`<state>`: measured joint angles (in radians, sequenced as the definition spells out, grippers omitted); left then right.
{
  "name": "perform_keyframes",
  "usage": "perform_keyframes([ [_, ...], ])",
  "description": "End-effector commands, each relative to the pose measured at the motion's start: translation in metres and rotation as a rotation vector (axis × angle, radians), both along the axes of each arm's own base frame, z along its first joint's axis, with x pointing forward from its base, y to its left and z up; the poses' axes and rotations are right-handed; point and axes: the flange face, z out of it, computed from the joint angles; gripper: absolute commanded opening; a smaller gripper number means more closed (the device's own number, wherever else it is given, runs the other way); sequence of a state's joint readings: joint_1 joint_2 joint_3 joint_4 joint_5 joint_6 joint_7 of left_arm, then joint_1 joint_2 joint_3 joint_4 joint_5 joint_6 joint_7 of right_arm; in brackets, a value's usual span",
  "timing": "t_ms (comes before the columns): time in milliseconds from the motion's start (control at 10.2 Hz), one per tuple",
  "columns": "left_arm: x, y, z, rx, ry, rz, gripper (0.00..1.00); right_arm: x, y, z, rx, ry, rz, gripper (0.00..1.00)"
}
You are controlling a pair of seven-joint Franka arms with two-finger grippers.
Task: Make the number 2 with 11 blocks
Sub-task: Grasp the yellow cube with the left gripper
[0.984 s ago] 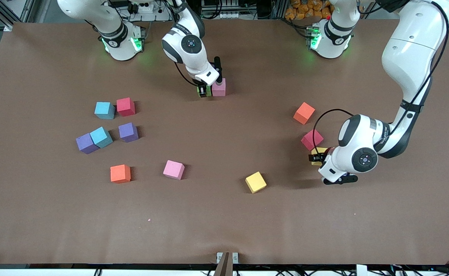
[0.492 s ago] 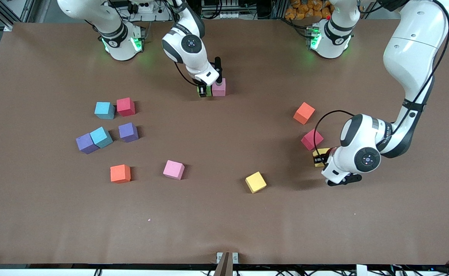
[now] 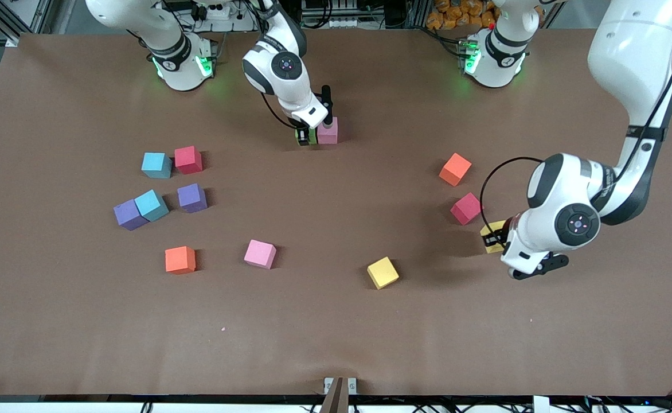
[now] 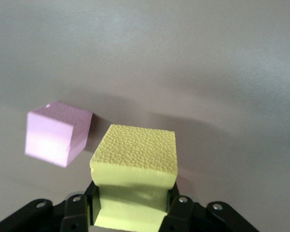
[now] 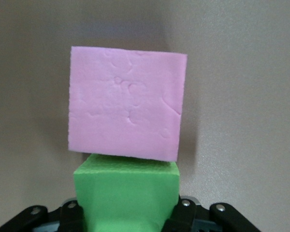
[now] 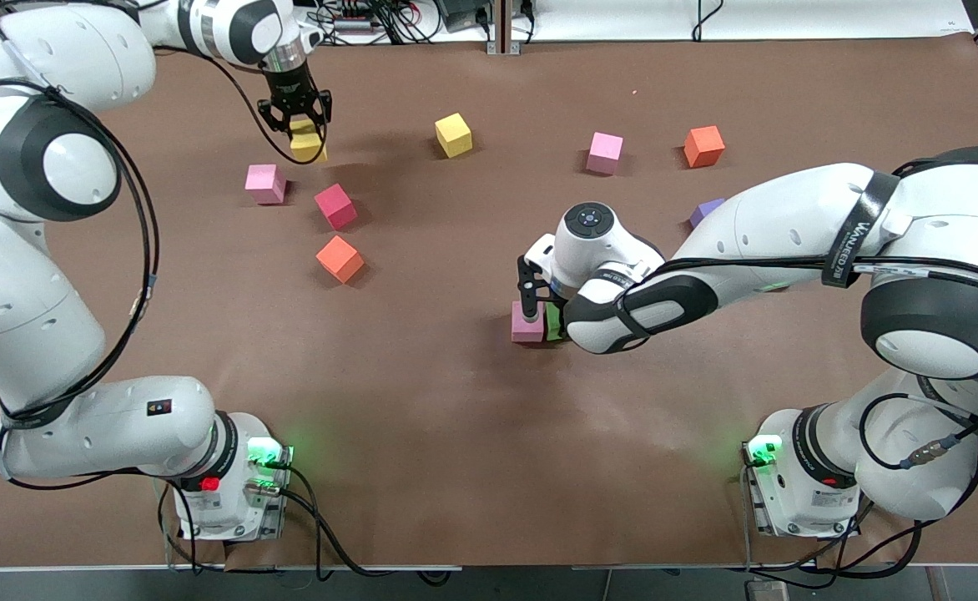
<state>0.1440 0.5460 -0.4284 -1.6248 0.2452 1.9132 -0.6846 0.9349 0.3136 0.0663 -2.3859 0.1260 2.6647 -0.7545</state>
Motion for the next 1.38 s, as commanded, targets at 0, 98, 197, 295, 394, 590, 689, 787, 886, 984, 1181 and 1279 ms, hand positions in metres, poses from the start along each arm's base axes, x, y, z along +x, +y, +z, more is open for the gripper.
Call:
perform_keyframes([
  [0, -0.013, -0.023, 0.035, 0.017, -0.011, 0.063, 0.00, -0.005, 0.001, -0.021, -0.015, 0.009, -0.011, 0.74],
  [98, -0.015, -0.030, 0.044, 0.017, -0.007, 0.061, 0.00, -0.005, 0.001, -0.020, -0.016, 0.011, -0.013, 0.99],
  [197, -0.016, -0.038, 0.051, 0.007, -0.014, 0.075, 0.00, -0.006, 0.002, -0.018, -0.016, 0.015, -0.012, 1.00],
  [295, -0.019, -0.042, 0.051, 0.004, -0.005, 0.088, 0.00, -0.004, 0.000, -0.018, -0.023, 0.022, -0.033, 1.00],
  [394, -0.024, -0.046, 0.052, 0.013, 0.020, 0.099, 0.00, -0.008, 0.002, -0.015, -0.025, 0.031, -0.041, 1.00],
  [590, -0.025, -0.049, 0.055, 0.006, 0.025, 0.151, 0.00, -0.008, 0.002, -0.004, -0.028, 0.037, -0.045, 1.00],
  [689, -0.025, -0.050, 0.054, -0.004, 0.034, 0.164, 0.00, -0.007, 0.002, 0.006, -0.037, 0.044, -0.043, 1.00],
  [787, -0.025, -0.050, 0.053, -0.016, 0.041, 0.179, 0.00, -0.006, 0.002, 0.018, -0.039, 0.045, -0.040, 1.00],
  [886, -0.025, -0.051, 0.052, -0.025, 0.043, 0.191, 0.00, -0.002, 0.000, 0.026, -0.039, 0.045, -0.049, 1.00],
  [984, -0.024, -0.051, 0.052, -0.025, 0.041, 0.211, 0.00, 0.001, -0.002, 0.032, -0.036, 0.044, -0.056, 1.00],
  [1181, -0.024, -0.049, 0.051, -0.028, 0.050, 0.284, 0.00, 0.018, -0.010, 0.059, -0.016, 0.029, -0.072, 1.00],
  [1279, -0.024, -0.049, 0.051, -0.036, 0.061, 0.321, 0.00, 0.031, -0.020, 0.081, -0.006, 0.019, -0.101, 1.00],
])
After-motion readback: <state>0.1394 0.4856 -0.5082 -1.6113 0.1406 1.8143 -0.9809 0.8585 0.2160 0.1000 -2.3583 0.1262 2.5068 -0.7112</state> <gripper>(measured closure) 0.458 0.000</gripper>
